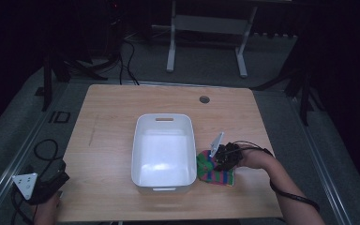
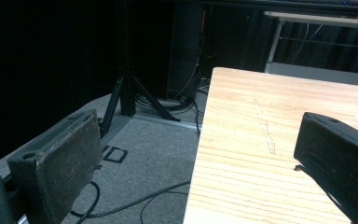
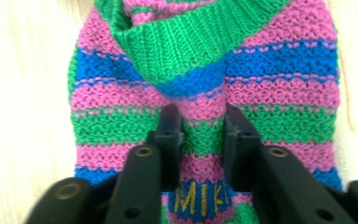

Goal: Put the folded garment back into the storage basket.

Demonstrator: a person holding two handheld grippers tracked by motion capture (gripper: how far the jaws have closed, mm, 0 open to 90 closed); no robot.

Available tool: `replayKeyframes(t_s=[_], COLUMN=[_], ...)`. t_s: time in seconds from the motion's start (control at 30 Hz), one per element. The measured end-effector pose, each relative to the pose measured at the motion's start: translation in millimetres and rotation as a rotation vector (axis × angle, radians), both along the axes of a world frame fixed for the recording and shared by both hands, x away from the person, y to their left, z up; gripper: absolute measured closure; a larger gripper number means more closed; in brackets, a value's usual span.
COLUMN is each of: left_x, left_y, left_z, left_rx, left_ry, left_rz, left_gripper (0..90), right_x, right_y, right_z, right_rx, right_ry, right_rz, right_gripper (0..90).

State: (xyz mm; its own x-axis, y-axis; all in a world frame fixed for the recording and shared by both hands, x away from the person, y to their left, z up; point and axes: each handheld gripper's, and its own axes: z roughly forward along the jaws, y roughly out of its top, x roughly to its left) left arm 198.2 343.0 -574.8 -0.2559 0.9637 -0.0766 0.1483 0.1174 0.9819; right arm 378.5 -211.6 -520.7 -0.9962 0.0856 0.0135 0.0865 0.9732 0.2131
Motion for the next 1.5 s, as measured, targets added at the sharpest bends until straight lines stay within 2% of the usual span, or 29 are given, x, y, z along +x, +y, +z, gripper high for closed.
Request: replayKeyframes(t_s=[0.1,0.17,0.23,0.4,0.7,0.9,1.03,1.5], left_x=[0.2,0.2,0.2,0.2,0.1,0.2,0.1,-0.2], left_y=[0.1,0.1,0.0,0.0,0.0,-0.1,0.0,0.6], left_z=[0.1,0.1,0.1,0.1,0.1,0.1,0.1,0.1], left_rx=[-0.002,-0.002,-0.001,0.000,-0.001,0.000,-0.002,-0.004], left_ry=[0.003,0.003,0.002,0.001,0.002,0.003,0.002,0.001], left_rz=[-0.001,-0.001,-0.001,-0.001,0.001,0.001,0.000,-0.004], left_gripper=[1.4,1.4,1.4,1.4,1.4,1.4,1.4,1.4], right_x=[-1.0,-0.6,0.4,1.2,2.9,4.5,7.0,8.3], right_y=[0.8,-1.1,-4.6,-12.6,-23.3,-24.7,-16.9,36.3], right_z=[2.6,6.7,14.1,35.2,84.7,126.7,140.2,158.0], right_rx=[-0.010,0.003,0.025,0.030,0.066,0.125,0.108,0.107], right_ry=[0.002,0.003,0.011,0.012,-0.053,-0.110,-0.120,-0.123], right_rz=[0.004,0.002,-0.001,-0.001,-0.013,-0.012,-0.002,0.070], right_gripper=[75.5,75.9,76.2,76.2,76.4,76.4,76.4,76.4])
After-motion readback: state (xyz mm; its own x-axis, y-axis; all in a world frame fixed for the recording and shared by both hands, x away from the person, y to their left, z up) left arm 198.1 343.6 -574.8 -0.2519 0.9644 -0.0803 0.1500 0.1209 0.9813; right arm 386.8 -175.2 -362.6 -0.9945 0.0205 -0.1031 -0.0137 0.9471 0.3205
